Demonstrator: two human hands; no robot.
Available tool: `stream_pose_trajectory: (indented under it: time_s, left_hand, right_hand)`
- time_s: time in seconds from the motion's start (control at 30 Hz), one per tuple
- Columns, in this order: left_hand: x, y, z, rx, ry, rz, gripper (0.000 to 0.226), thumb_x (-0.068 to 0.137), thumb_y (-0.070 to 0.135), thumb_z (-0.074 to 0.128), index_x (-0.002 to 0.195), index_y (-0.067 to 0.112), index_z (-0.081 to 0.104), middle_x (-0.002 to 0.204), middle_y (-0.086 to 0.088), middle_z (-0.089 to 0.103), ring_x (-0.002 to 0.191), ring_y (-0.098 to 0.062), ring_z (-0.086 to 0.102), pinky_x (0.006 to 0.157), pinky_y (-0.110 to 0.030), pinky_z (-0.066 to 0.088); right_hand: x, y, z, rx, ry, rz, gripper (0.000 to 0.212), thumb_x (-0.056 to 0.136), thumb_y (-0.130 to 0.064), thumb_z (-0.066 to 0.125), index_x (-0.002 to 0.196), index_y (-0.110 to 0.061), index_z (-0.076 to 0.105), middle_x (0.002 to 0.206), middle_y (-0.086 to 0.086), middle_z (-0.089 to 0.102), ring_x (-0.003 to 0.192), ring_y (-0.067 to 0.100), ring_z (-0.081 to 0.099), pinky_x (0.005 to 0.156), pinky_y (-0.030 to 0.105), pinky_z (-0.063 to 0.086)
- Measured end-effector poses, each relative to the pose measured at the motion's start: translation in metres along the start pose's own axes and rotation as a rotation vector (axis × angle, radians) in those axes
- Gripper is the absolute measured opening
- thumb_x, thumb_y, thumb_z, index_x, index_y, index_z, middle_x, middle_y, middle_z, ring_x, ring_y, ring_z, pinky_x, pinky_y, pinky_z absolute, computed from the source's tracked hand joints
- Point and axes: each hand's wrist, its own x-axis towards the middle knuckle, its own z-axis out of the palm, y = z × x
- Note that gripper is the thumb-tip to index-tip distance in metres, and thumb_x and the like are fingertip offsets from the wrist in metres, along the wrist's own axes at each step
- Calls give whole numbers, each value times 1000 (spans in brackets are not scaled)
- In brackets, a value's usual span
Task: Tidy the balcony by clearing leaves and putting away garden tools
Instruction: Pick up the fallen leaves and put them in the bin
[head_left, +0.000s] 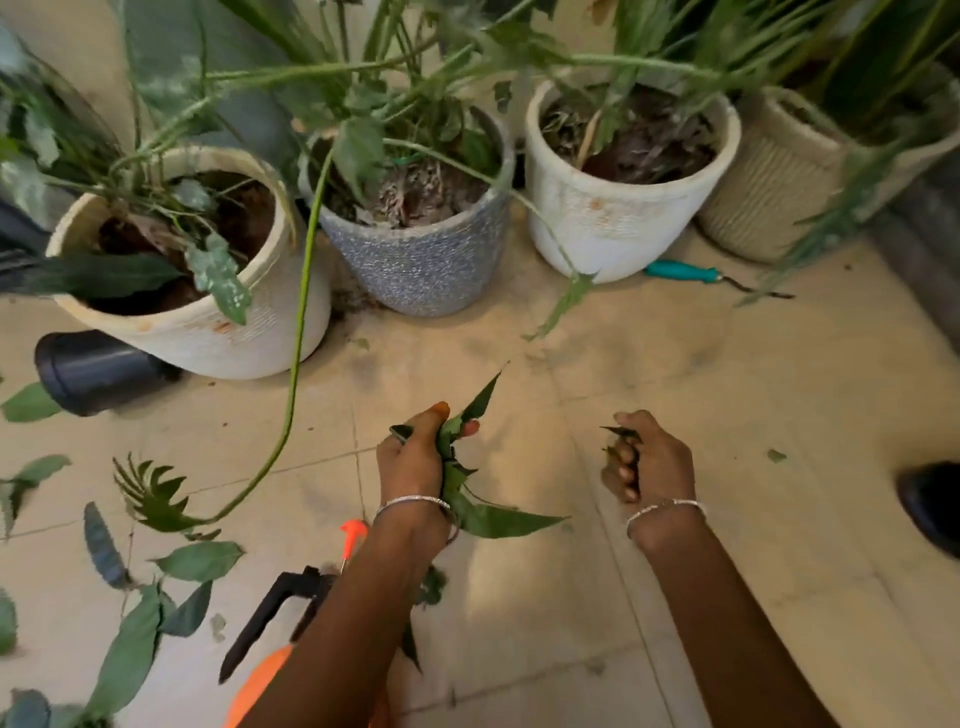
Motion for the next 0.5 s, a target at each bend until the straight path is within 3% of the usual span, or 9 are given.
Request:
stream_pose_trajectory:
  time_s: [0.13,0.3,0.5]
  left_hand:
    - [-54,32,4,131,43,31,4,88,3,59,86,2,62,64,-13,63,36,-11,50,39,-13,38]
    - [-128,100,6,145,38,5,16,89,10,56,74,6,59,49,-2,59,42,-13,45,45,-21,34]
    - [-232,193,18,37,37,-59,19,89,10,57,70,8,58,47,0,50,39,-11,48,43,-17,38]
  right_hand:
    - [-77,-37,2,225,-14,25,44,85,1,51,46,-17,40,43,-2,27,32,11,24,38,17,11]
    - [-179,-105,16,450,-47,78,48,83,3,43,41,-19,32,44,-1,25,43,14,34,41,19,23]
    - [-301,-186,62,438,-107,41,49,82,8,35,39,-16,36,51,3,42,43,14,36,37,18,23]
